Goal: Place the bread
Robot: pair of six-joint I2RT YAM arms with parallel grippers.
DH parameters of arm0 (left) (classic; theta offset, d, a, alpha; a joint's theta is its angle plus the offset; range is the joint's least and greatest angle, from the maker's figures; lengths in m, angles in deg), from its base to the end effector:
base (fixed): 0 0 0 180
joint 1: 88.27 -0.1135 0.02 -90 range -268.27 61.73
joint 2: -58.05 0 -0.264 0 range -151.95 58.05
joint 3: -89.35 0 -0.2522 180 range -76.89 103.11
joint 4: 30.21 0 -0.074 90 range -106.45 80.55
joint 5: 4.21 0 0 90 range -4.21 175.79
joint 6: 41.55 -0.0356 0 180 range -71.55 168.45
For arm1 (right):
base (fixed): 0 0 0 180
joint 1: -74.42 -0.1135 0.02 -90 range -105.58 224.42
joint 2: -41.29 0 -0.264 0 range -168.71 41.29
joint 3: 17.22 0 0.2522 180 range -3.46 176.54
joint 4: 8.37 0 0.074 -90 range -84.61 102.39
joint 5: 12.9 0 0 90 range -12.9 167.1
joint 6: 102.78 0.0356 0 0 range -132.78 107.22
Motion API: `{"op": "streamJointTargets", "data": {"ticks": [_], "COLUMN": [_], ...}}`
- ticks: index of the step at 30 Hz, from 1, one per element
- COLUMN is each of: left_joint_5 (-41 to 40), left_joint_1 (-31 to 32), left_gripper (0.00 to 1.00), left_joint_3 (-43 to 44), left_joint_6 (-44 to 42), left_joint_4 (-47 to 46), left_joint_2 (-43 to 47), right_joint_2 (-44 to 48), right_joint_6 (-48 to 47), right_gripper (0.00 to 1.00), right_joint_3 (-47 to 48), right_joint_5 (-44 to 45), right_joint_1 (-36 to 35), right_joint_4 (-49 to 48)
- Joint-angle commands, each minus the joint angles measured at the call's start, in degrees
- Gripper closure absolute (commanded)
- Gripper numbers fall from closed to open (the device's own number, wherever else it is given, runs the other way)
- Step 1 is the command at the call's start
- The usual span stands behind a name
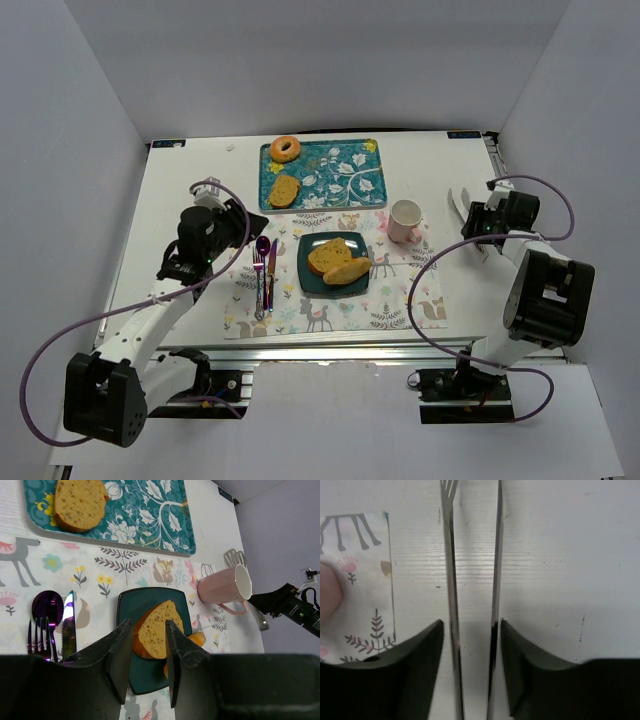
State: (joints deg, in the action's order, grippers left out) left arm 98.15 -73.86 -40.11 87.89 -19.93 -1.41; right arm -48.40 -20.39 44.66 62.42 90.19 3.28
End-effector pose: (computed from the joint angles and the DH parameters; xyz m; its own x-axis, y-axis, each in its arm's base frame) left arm 0.2284 -0.0665 0.2660 -0.5248 -0.5059 -0.6846 0.1366 0.7438 -0.6543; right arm 0.3156 -0.0797 0.1909 -0.6161 0.0409 -0.7866 -0.0070 0.9983 0.0574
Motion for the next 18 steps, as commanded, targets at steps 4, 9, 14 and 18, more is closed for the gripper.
{"op": "streamJointTargets", "data": {"ticks": [4,9,14,18], "left_joint_5": [-2.16,-2.52,-2.6,-4.18], "left_joint_1": [3.77,6.32,7.38,8.7], "left_gripper": [0.57,0.56,0.52,0.5], "left_joint_3": [3.65,6.2,8.05,9.28], "left_joint_6": [-1.03,-3.23,-7.18,-9.82], "left_joint_4": [-0.73,1.72,5.4,6.65], "left_joint_2": [-3.11,-5.49,-7.51,-8.39], "right_joint_2": [-2.51,-0.05,3.29,7.06], "right_joint_6": [-5.91,-6.19,-6.62,-8.2], "right_gripper": [0.19,0.11,0.11,0.11], "right_joint_3": [2.51,5.13,10.94,15.77], "right_joint_5": [1.23,2.98,4.04,4.4], "right_joint_1": [0.84,0.84,0.32,-1.88], "right_joint_4": [1.14,4.2,11.06,14.14]}}
